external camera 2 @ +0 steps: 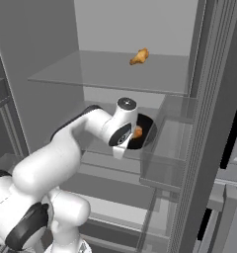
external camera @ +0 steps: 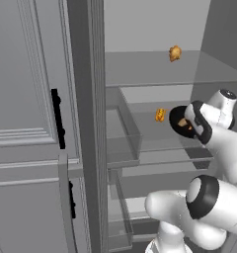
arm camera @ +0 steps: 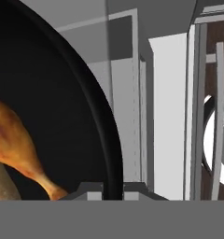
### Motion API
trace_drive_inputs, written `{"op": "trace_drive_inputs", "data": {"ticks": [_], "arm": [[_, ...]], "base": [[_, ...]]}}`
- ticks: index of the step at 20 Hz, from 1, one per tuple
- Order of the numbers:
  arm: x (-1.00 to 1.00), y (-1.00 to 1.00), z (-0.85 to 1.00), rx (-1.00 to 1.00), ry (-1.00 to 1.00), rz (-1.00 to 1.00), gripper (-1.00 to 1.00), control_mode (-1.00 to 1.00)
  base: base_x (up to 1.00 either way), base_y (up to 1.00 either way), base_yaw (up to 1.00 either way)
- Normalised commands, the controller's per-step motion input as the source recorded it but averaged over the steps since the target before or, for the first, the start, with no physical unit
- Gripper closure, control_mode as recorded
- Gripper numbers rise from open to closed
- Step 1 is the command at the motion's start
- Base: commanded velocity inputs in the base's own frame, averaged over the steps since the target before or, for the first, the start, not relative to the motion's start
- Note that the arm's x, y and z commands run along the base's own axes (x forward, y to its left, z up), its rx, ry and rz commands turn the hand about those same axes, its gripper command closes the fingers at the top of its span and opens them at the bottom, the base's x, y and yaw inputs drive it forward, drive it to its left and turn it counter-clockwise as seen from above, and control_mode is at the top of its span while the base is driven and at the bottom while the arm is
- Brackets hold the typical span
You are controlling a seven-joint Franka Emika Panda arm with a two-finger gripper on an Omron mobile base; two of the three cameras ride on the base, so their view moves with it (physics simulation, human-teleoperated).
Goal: Pick the chicken drumstick and sweet potato from their plates and place them in the bowl. Then put the bowl in the fridge.
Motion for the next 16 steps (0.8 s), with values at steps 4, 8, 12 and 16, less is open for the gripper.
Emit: {"op": "trace_drive_inputs", "data": {"ticks": [4,8,12,16], "arm": [[0.21,-0.39,-0.26,0.07,0.0,0.0,1.0,-1.0],[0.22,-0.33,-0.28,0.07,0.0,0.0,1.0,-1.0],[0.43,-0.07,-0.36,0.03,0.0,0.0,1.0,-1.0],[0.45,-0.05,-0.48,0.01,-0.03,0.0,1.0,-1.0]], "base": [[0.0,0.0,0.0],[0.0,0.0,0.0],[0.0,0.0,0.0],[0.0,0.0,0.0]]}}
